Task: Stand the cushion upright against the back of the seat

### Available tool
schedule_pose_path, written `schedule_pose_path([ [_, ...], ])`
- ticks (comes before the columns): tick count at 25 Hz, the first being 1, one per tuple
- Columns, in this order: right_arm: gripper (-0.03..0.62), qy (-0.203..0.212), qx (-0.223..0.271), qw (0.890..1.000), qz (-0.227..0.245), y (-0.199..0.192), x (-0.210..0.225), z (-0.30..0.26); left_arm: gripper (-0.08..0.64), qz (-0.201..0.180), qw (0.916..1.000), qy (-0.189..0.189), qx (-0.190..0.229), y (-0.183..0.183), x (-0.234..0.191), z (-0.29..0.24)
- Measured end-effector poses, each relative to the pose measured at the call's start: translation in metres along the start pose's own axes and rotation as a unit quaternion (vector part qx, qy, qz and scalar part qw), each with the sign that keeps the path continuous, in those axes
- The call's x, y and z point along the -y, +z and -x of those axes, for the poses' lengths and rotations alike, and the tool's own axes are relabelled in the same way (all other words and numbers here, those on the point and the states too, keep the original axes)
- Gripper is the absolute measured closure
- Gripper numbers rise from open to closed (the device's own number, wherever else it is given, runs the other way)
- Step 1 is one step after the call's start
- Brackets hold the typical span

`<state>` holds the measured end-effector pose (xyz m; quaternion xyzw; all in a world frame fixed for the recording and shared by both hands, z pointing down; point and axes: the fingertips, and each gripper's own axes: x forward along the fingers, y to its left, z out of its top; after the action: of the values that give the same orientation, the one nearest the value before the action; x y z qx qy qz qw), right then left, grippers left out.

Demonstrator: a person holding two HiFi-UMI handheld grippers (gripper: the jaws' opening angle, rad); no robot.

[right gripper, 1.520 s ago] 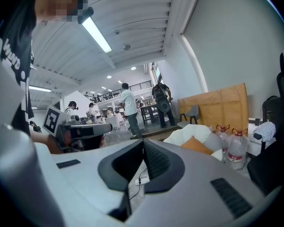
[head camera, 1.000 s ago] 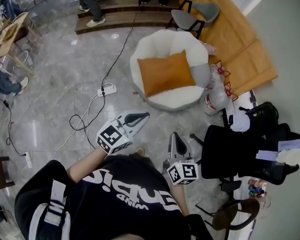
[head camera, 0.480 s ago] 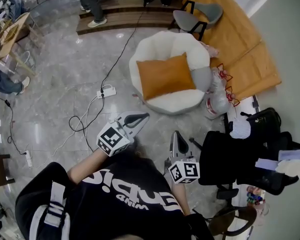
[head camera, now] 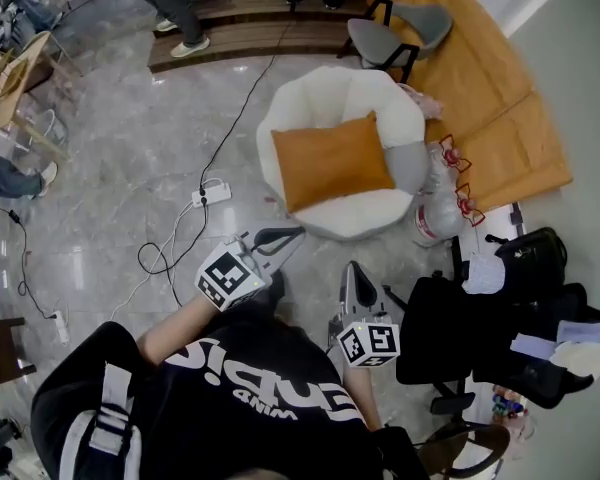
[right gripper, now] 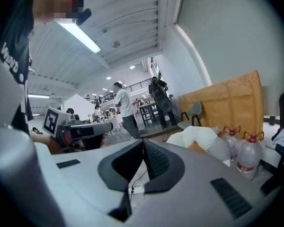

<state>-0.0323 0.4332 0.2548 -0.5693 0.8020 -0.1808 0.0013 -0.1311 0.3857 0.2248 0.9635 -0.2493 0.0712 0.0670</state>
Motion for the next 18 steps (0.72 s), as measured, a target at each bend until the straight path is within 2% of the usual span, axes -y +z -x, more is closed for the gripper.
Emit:
schedule_pose_path([
  [5, 0.572, 0.009, -0.015, 1.000, -0.008, 0.005, 0.007, -0.059, 0.552, -0.014, 0.9998, -0.014, -0.005, -0.002, -0.046, -0.025],
  [9, 0.572, 0.009, -0.028, 1.000, -0.004, 0.013, 0.019, -0.106, 0.552, -0.009, 0.9998, -0.017, -0.004, -0.001, -0.092, -0.049],
  [14, 0.572, -0.007, -0.022, 1.000, 0.002, 0.037, 0.031, -0.152, 0.552, -0.001, 0.9999, -0.016, -0.003, 0.007, -0.145, -0.063],
  [18, 0.572, -0.029, -0.011, 1.000, 0.004, 0.052, 0.040, -0.168, 0.552, -0.009, 0.9995, -0.030, -0.009, 0.010, -0.165, -0.074],
])
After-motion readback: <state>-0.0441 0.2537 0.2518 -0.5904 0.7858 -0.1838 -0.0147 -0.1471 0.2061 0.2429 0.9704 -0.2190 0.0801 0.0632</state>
